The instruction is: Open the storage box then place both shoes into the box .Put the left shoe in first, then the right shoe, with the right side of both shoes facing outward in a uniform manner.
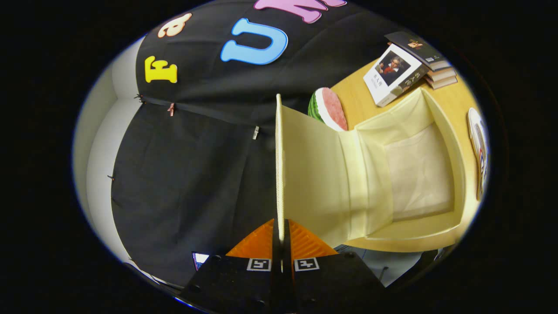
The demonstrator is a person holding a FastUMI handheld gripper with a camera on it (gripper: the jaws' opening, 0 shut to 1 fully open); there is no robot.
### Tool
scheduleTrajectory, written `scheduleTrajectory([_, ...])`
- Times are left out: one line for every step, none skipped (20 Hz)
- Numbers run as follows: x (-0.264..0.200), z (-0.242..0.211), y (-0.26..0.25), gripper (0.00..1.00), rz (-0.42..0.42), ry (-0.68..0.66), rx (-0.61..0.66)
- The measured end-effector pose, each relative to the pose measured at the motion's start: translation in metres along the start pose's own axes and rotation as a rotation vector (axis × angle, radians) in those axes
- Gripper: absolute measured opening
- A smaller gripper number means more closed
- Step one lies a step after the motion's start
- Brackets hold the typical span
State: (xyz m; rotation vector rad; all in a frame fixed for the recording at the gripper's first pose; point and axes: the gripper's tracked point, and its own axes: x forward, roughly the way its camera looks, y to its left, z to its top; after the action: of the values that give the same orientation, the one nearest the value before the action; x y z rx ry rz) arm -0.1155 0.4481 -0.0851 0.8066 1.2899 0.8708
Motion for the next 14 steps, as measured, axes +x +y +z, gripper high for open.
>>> scheduleTrajectory([0.016,-0.004,0.007,0.05,-0.008,-0.001,-0.011])
scheduleTrajectory([0.031,-0.008,0.010,0.05,-0.024,0.001,-0.028])
scheduleTrajectory([0.046,-0.014,0.011,0.05,-0.037,0.009,-0.050])
scheduleTrajectory([0.059,-0.020,0.010,0.05,-0.055,0.018,-0.072])
scheduleTrajectory([0.071,-0.024,0.008,0.05,-0.074,0.021,-0.090])
scheduleTrajectory([0.080,-0.029,0.008,0.05,-0.087,0.023,-0.102])
scheduleTrajectory([0.088,-0.033,0.006,0.05,-0.102,0.026,-0.106])
scheduleTrajectory([0.094,-0.037,0.004,0.05,-0.112,0.029,-0.109])
scheduleTrajectory([0.098,-0.039,0.003,0.05,-0.121,0.027,-0.111])
scheduleTrajectory([0.101,-0.040,0.006,0.05,-0.110,0.024,-0.106])
scheduleTrajectory([0.109,-0.042,0.007,0.09,-0.104,0.019,-0.105])
scheduleTrajectory([0.101,-0.038,0.009,0.31,-0.101,0.015,-0.111])
scheduleTrajectory([0.099,-0.040,0.004,0.54,-0.109,0.013,-0.132])
scheduleTrajectory([0.096,-0.030,-0.003,0.76,-0.132,-0.002,-0.158])
